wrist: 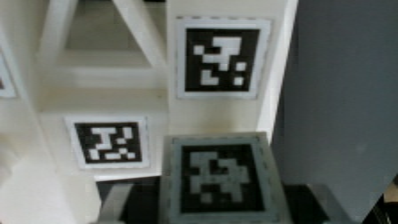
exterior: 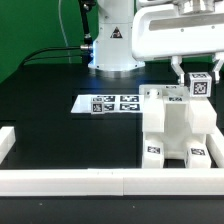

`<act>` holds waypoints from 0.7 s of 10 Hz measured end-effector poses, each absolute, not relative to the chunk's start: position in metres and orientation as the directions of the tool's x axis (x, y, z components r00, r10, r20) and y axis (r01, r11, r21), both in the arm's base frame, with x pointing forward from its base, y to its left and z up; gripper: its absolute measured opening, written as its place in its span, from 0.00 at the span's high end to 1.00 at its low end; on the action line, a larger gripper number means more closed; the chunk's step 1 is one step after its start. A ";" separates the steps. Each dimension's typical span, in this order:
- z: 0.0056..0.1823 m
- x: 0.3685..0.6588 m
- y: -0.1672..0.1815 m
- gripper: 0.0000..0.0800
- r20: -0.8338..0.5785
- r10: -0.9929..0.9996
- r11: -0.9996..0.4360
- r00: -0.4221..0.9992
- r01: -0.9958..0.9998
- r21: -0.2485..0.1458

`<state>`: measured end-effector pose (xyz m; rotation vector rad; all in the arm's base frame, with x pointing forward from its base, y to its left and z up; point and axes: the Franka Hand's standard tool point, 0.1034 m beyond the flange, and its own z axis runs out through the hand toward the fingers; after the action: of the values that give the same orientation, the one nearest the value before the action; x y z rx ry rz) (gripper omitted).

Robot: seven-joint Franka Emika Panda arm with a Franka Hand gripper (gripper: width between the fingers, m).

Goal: Assemble chair

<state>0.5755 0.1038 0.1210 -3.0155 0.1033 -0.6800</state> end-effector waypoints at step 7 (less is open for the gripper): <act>0.121 0.577 0.104 0.54 0.433 -0.073 -0.997 0.898 -0.052 -0.060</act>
Offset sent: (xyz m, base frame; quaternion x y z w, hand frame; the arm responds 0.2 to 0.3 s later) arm 0.0057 0.0016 -0.0032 -0.0136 0.0042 -0.0045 0.9999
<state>0.5775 0.1044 0.1209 -3.0147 0.0993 -0.6909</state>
